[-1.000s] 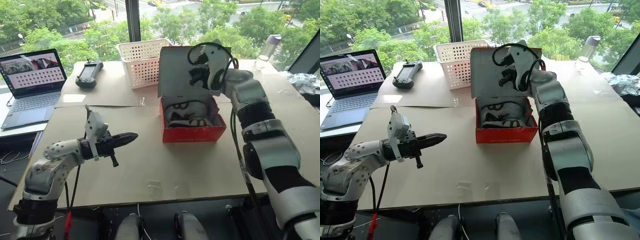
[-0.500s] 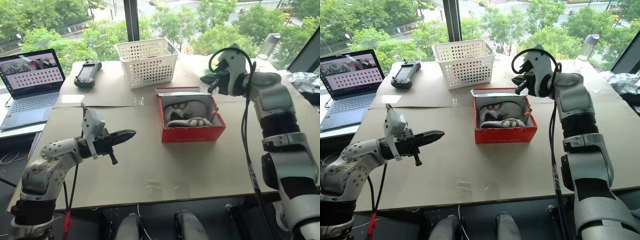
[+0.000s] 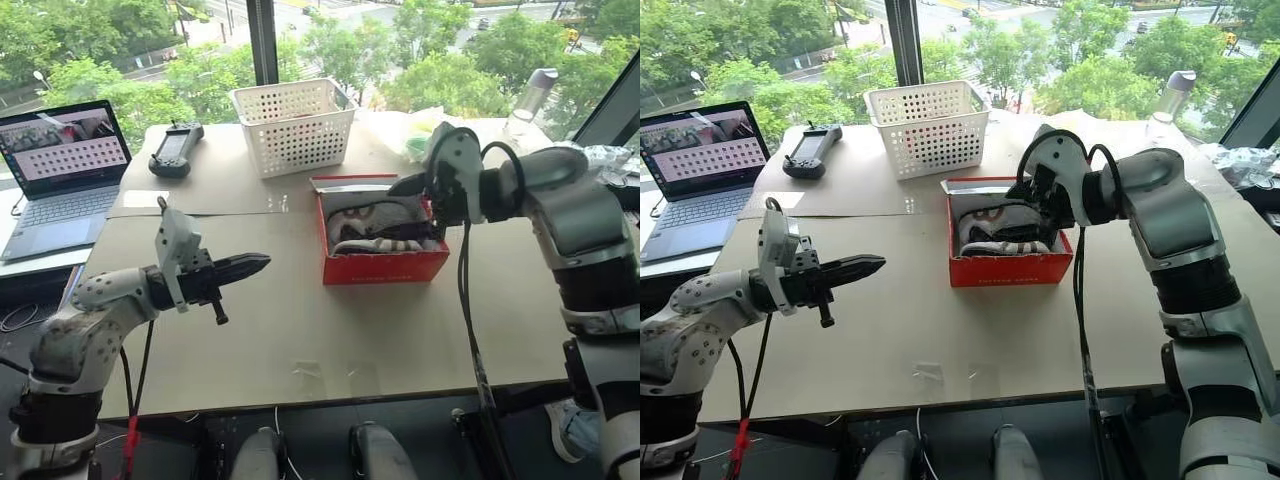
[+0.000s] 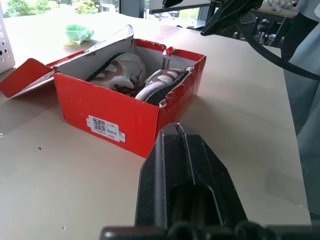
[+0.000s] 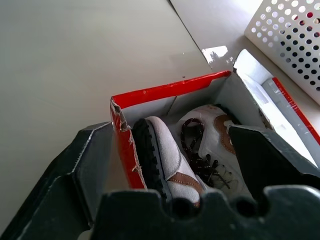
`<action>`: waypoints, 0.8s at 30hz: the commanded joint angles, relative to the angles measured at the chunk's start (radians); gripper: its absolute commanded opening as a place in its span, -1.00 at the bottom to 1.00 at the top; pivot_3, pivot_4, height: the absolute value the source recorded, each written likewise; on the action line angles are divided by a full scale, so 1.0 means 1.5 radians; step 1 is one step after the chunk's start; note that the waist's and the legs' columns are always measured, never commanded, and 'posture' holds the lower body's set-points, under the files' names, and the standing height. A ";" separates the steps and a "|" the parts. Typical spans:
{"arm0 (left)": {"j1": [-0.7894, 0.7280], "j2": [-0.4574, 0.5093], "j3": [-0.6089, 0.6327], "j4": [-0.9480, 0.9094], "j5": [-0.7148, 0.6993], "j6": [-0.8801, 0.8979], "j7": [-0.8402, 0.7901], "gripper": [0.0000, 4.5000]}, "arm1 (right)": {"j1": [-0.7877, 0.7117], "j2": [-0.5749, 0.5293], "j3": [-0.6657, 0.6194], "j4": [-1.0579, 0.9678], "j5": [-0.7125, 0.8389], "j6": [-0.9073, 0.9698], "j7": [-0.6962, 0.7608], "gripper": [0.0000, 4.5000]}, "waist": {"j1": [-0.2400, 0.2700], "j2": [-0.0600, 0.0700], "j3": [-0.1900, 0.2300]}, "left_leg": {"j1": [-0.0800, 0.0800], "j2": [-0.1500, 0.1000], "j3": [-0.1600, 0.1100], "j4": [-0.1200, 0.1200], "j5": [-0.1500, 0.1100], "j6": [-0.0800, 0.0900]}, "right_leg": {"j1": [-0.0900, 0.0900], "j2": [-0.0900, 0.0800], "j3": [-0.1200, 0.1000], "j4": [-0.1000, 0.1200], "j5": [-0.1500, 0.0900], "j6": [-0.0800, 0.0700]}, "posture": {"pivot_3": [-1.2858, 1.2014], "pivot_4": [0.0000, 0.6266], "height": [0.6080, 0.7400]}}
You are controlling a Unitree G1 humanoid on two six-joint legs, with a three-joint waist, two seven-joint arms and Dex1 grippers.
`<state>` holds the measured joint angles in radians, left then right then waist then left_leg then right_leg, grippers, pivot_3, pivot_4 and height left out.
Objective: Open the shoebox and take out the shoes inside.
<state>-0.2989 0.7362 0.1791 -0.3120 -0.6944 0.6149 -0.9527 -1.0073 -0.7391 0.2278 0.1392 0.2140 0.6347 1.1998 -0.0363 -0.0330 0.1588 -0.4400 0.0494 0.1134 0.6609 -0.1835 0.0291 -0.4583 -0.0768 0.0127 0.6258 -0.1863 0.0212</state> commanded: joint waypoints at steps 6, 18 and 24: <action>-0.008 0.013 0.008 -0.005 -0.002 -0.009 -0.005 -1.00 | -0.087 0.076 0.028 0.198 -0.042 -0.056 0.017 1.00 | -0.003 0.000 0.000 | 0.000 0.000 0.000 0.000 0.000 0.000 | 0.000 0.001 0.000 0.000 0.000 0.000 | 0.03 -0.52 0.90; -0.005 -0.001 0.019 -0.020 -0.013 -0.014 0.014 -1.00 | -0.130 0.146 0.073 0.403 -0.118 -0.168 0.070 1.00 | -0.001 0.000 0.000 | -0.001 0.000 0.000 0.000 0.000 0.000 | 0.000 0.001 -0.001 0.000 0.002 0.003 | 0.03 -0.52 0.90; 0.012 -0.029 0.002 0.000 0.007 -0.061 0.004 -1.00 | -0.149 0.168 0.067 0.496 -0.148 -0.219 0.073 1.00 | -0.002 0.000 0.000 | -0.001 0.000 0.000 0.000 0.000 0.000 | 0.000 0.001 -0.001 0.001 0.002 0.003 | 0.03 -0.52 0.90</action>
<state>-0.2865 0.7018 0.1787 -0.3094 -0.6918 0.5649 -0.9375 -1.1997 -0.4862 0.3456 0.8651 0.0046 0.3412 1.3048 -0.0391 -0.0329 0.1588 -0.4410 0.0493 0.1138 0.6608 -0.1834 0.0290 -0.4583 -0.0759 0.0119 0.6266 -0.1832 0.0261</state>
